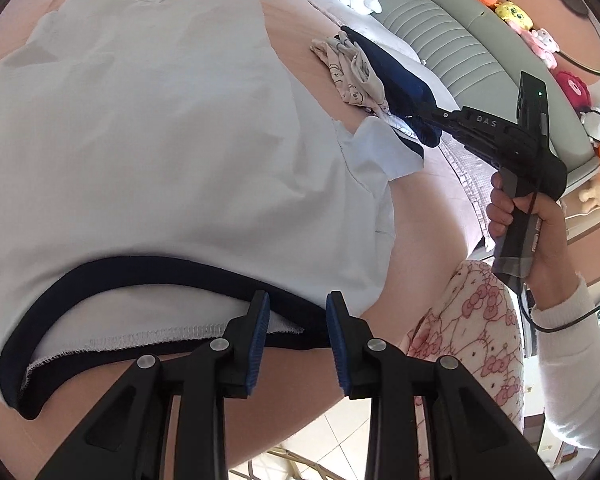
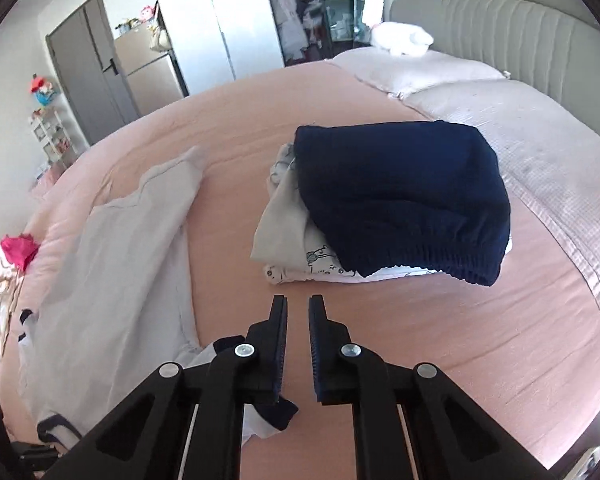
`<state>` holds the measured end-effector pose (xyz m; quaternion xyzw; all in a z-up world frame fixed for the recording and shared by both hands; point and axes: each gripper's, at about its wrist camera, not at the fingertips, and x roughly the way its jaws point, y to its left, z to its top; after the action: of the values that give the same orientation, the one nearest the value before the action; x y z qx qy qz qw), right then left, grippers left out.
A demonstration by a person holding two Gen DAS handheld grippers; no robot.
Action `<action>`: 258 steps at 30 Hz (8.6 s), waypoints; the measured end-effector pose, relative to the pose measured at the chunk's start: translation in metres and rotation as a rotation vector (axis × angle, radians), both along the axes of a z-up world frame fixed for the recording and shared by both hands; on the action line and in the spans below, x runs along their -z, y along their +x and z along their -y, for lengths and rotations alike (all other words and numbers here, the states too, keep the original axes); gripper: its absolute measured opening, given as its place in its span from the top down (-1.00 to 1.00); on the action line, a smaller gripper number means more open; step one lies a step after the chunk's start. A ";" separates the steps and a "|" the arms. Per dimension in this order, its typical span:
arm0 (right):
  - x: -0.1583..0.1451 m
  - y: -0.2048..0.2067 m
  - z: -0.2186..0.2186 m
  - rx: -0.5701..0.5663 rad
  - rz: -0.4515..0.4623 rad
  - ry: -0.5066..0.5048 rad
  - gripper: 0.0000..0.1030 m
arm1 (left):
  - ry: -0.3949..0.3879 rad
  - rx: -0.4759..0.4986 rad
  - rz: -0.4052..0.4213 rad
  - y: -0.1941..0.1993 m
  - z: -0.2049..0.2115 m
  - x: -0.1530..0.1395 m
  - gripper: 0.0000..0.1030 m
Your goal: Fold clothes
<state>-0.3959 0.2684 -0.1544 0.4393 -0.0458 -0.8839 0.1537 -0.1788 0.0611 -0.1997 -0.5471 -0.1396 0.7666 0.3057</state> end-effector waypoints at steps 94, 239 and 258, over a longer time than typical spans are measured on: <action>0.072 0.060 0.079 -0.231 0.149 0.199 -0.30 | -0.141 -0.104 -0.171 -0.042 0.013 -0.009 -0.21; 0.038 0.129 0.344 -0.658 0.001 0.290 -0.29 | 0.233 -0.412 -0.076 -0.086 0.214 0.005 -0.45; 0.061 0.064 0.313 -0.419 0.059 0.403 -0.29 | 0.462 -0.508 0.095 -0.088 0.254 0.034 -0.45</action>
<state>-0.3315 -0.0447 -0.2150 0.4864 0.2177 -0.8111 0.2412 -0.2664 -0.1931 -0.2333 -0.4462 -0.4552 0.7402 0.2139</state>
